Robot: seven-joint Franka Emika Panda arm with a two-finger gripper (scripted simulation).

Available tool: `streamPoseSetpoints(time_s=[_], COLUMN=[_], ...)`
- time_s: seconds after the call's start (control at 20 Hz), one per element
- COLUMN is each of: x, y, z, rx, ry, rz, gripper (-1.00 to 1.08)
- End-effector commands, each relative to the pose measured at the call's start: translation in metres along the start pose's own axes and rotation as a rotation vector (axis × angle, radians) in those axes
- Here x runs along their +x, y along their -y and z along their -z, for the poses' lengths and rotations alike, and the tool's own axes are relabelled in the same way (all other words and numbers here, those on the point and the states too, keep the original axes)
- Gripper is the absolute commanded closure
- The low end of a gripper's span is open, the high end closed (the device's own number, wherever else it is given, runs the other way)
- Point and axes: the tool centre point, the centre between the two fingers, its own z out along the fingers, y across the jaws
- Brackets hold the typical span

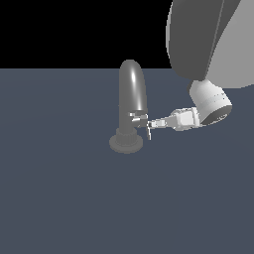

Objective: Turn on the faucet by rotating a designated handle.

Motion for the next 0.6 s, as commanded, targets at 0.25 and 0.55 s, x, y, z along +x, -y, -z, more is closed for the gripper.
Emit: streamPoseSetpoints(time_s=[0.25,0.55], x=[0.039,0.048], y=[0.025,0.032], z=[-0.006,-0.006], rx=[0.022,0.023], ry=[0.011,0.013], rz=[-0.047,-0.055], gripper=[1.08,1.08])
